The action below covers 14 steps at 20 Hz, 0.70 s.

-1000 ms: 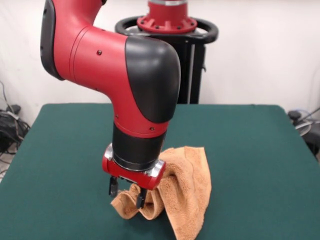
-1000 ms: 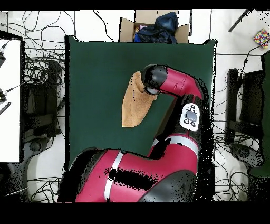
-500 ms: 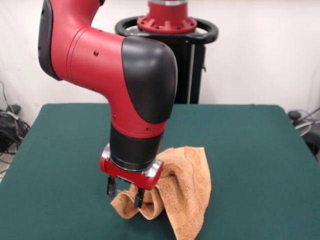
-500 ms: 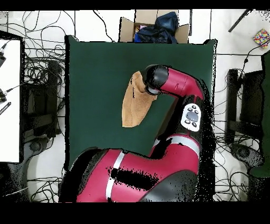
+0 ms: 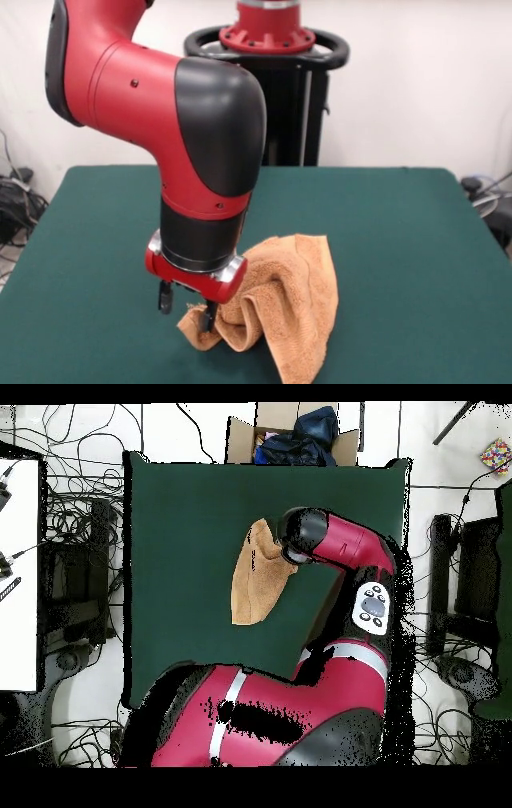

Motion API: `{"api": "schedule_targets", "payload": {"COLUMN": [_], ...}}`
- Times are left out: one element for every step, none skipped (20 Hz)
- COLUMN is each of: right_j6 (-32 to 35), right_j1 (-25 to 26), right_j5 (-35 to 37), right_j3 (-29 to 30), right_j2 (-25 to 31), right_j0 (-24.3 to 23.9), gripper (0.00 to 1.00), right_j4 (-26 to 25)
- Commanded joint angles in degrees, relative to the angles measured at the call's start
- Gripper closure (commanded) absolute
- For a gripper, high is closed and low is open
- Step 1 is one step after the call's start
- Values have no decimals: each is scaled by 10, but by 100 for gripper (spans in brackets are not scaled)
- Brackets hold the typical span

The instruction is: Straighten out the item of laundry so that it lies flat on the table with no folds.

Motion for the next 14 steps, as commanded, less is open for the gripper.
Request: {"api": "schedule_targets", "payload": {"right_j6": [133, 134, 136, 138, 141, 145, 147, 150, 153, 156, 161, 163, 165, 167], "right_j1": [-6, -9, -11, -12, -14, -15, -16, -18, -19, -20, -23, -23, -25, -25], "right_j5": [8, 2, -3, -14, -23, -32, -43, -49, -55, -60, -70, -76, -84, -90], "right_j3": [38, 46, 53, 63, 73, 83, 93, 101, 109, 117, 128, 136, 147, 155], "right_j2": [7, 9, 10, 12, 14, 15, 18, 20, 21, 22, 24, 27, 30, 32], "right_j0": [-5, -4, -3, -2, -1, 0, 2, 3, 5, 7, 10, 11, 13, 14], "gripper": [0, 0, 0, 0, 0, 0, 0, 0, 0, 0, 0, 0, 0, 0], "right_j4": [15, 16, 16, 16, 16, 17, 17, 18, 19, 20, 21, 23, 25, 27]}}
